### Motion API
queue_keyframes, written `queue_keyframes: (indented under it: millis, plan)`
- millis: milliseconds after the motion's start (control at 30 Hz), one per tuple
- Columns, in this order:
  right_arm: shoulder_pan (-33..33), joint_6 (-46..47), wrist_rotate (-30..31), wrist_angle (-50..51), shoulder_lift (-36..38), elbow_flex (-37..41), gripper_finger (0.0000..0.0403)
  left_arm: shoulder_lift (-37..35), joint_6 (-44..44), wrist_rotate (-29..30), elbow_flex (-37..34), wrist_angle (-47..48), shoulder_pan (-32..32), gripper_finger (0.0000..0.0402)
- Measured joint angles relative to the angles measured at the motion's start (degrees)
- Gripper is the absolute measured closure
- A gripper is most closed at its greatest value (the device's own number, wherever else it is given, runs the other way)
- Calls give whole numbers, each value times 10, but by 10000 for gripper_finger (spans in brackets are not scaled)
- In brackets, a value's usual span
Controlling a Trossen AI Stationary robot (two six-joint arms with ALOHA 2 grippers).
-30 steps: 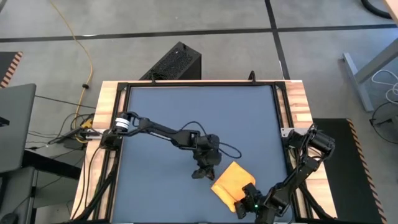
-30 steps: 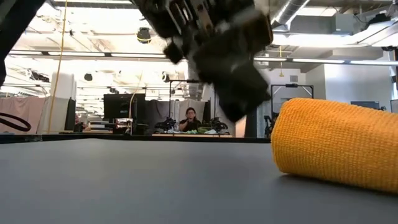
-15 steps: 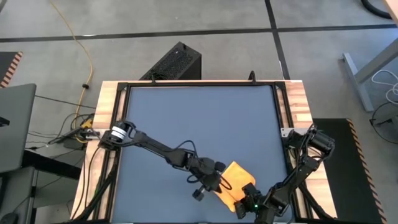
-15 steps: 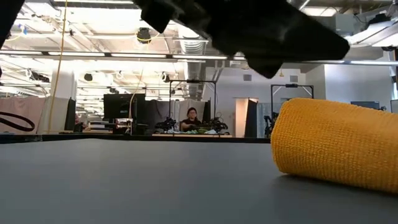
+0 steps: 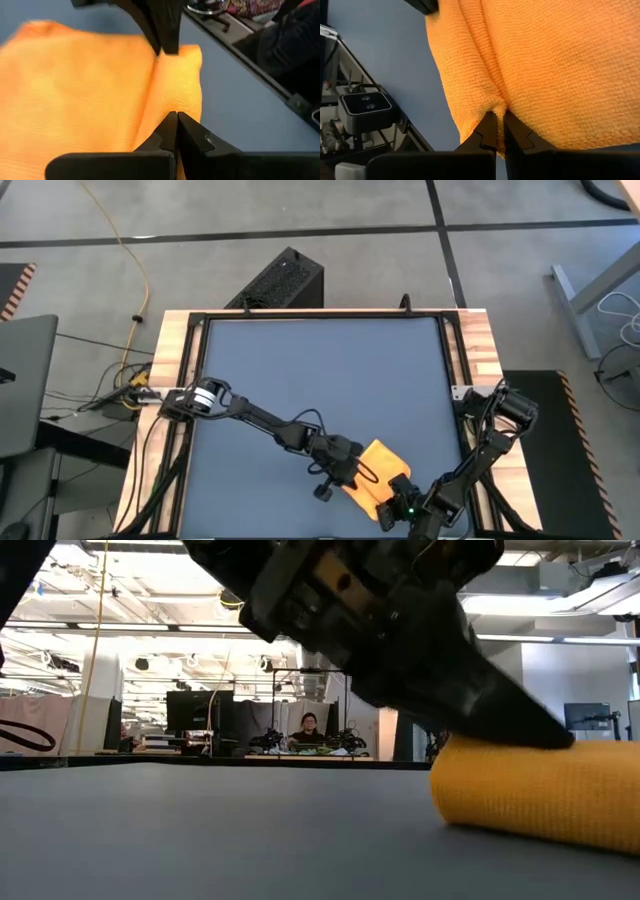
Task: Roll towel
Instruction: Roll the orange microfiber towel
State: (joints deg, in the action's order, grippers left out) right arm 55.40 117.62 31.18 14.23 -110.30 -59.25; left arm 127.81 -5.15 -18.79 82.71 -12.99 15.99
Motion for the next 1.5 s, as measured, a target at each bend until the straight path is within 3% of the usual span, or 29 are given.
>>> queue_keyframes:
  millis: [200,733,1333,1433,1500]
  plan:
    - [0,-19,0,-18,0,0,364,-2,1,4,-1,14,-10,401]
    - [-10,4,17,0,36,2,251,-2,-6,13,-15,26,-9,401]
    - [-12,-14,32,60,101,1,251,-2,-8,26,-18,31,-9,401]
    - [-11,-61,36,66,115,1,251,-2,-8,26,-18,31,-9,401]
    - [-11,-142,39,39,118,0,251,-2,-7,26,-18,32,-12,401]
